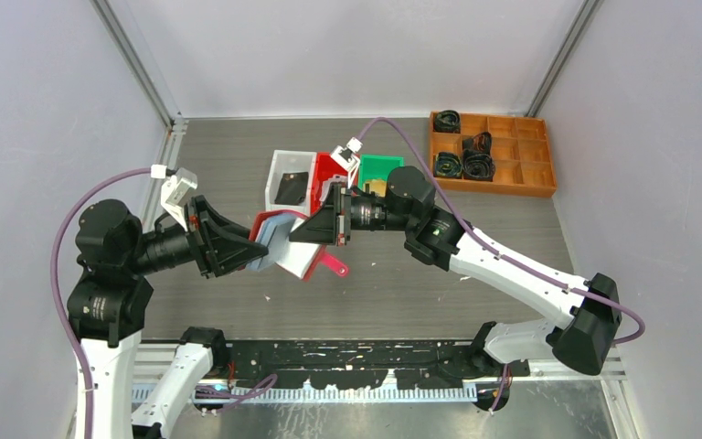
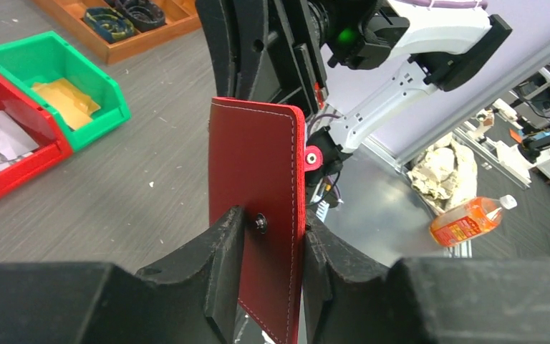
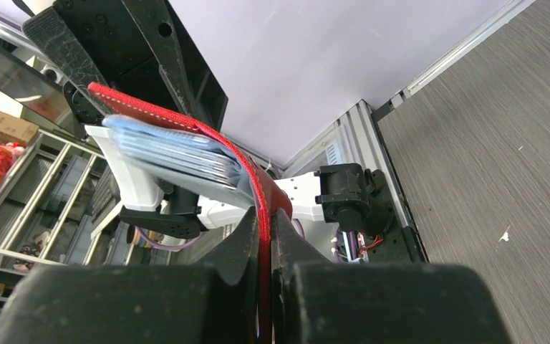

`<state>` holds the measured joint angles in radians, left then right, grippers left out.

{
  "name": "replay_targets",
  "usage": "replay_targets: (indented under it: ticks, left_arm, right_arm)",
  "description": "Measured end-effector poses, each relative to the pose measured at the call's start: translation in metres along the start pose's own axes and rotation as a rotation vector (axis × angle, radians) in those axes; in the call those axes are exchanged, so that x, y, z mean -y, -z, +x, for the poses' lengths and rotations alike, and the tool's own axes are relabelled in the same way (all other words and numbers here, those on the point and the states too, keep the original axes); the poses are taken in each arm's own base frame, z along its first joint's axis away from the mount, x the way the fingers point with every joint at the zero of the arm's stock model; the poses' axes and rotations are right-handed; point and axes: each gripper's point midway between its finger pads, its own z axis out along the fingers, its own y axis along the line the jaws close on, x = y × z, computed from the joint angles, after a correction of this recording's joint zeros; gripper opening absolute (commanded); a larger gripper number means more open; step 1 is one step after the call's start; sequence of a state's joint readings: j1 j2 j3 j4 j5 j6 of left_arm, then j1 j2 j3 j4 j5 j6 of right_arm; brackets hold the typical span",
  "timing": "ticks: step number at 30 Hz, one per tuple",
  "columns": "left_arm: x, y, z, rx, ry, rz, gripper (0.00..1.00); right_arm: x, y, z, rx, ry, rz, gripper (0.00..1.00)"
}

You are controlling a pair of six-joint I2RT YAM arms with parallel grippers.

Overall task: Take the credit cards out of the card holder
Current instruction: Remove the credit card from the card holder.

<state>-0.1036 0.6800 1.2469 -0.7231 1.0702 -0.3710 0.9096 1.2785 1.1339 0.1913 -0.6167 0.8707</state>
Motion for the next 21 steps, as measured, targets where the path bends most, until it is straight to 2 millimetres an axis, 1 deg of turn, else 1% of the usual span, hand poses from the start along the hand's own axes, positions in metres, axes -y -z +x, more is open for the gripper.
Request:
replay_targets:
  ticks: [3,6,13,16,19,21]
  left_arm:
    - [0.002,0.000,0.001,-0.004,0.013,0.011,0.31]
    - [0.000,0.000,0.000,0.002,0.013,-0.004,0.27]
    - [-0.008,0.003,-0.005,0.039,-0.004,-0.078,0.27]
    - [-0.014,0.003,-0.007,0.055,-0.009,-0.117,0.29]
    - [-0.020,0.004,-0.009,0.070,-0.012,-0.155,0.35]
    - [-0.020,0.004,-0.009,0.070,-0.008,-0.156,0.39]
  right_arm:
    - [0.001,0.000,-0.001,0.004,-0.002,0.005,0.01]
    - [0.001,0.000,0.000,0.003,-0.003,0.006,0.01]
    - [0.000,-0.001,0.002,-0.003,-0.005,0.004,0.01]
    - [-0.001,-0.001,0.003,-0.005,-0.007,0.000,0.01]
    - [-0.005,-0.001,0.004,-0.005,-0.009,-0.016,0.01]
    - [-0.009,-0.002,0.005,-0.007,-0.010,-0.032,0.01]
